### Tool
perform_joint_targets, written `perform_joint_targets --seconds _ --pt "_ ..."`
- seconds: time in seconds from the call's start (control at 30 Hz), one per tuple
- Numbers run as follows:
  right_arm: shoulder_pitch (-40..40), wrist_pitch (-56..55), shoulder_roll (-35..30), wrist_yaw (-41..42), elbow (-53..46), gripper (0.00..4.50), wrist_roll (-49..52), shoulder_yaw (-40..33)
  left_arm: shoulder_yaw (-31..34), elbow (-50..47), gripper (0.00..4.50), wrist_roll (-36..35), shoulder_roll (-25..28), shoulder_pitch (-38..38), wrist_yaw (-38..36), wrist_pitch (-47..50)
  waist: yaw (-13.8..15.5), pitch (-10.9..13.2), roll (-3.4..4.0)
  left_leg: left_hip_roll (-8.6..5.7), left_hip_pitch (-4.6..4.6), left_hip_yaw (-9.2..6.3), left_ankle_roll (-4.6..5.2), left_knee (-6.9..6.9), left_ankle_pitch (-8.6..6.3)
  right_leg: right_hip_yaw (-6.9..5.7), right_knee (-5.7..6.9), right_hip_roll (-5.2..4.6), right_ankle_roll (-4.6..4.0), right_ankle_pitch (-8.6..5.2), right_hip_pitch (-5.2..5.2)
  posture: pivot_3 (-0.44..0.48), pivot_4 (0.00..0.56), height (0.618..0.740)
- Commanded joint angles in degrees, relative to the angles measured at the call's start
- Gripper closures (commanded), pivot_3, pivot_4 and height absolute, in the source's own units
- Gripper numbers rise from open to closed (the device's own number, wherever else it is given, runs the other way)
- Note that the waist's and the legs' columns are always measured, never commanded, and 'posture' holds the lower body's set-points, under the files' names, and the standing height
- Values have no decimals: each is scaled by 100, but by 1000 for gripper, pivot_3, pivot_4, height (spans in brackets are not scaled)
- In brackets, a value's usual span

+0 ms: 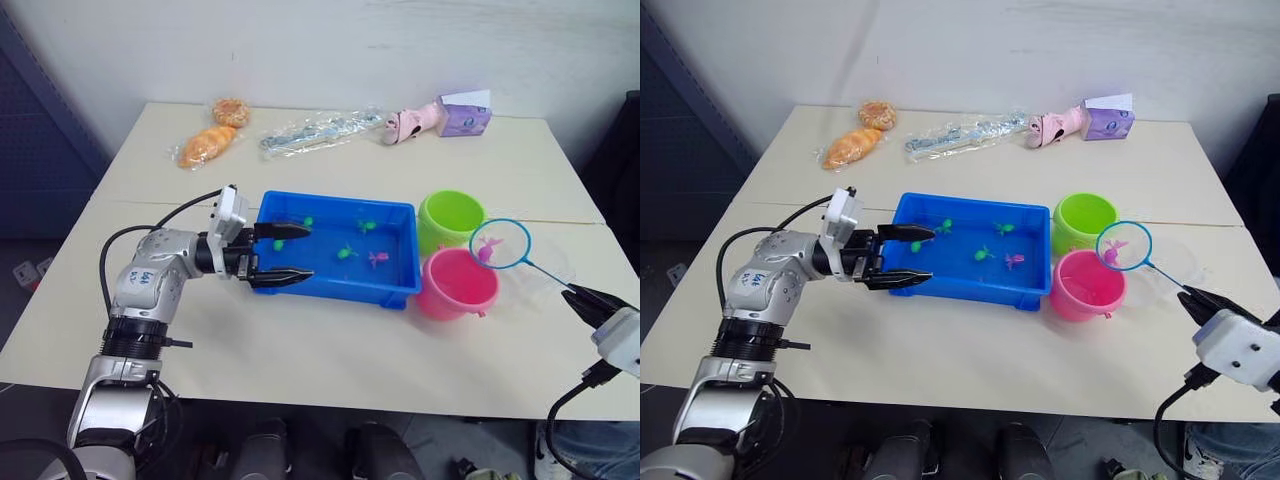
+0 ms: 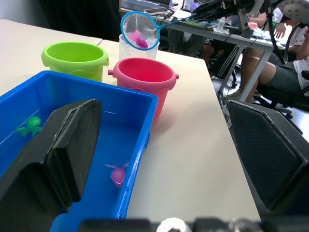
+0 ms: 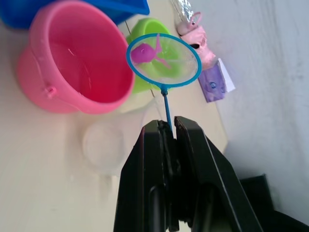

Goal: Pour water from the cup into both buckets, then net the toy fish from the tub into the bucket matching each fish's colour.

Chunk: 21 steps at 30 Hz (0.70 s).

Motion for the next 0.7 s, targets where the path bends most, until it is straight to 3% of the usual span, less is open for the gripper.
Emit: perform_joint_targets --seconds 0.03,0.4,0.7 --pt "48 -1199 -38 -791 352 4500 -955 95 27 -232 37 -66 -55 8 44 0 -2 0 0 0 7 1 -1 -3 0 1 -2 0 0 0 5 0 150 740" --pt "297 -2687 22 -2932 727 4500 -3307 220 42 -480 37 -100 -190 157 230 14 -2 0 1 0 16 6 -9 -7 2 8 0 1 0 -1 8 0 150 740" --pt "560 -2838 -162 -3757 895 4500 -3825 158 3 -555 37 -109 -370 179 335 9 -8 0 1 1 18 9 -9 -9 2 11 -1 2 0 -1 8 0 150 740"
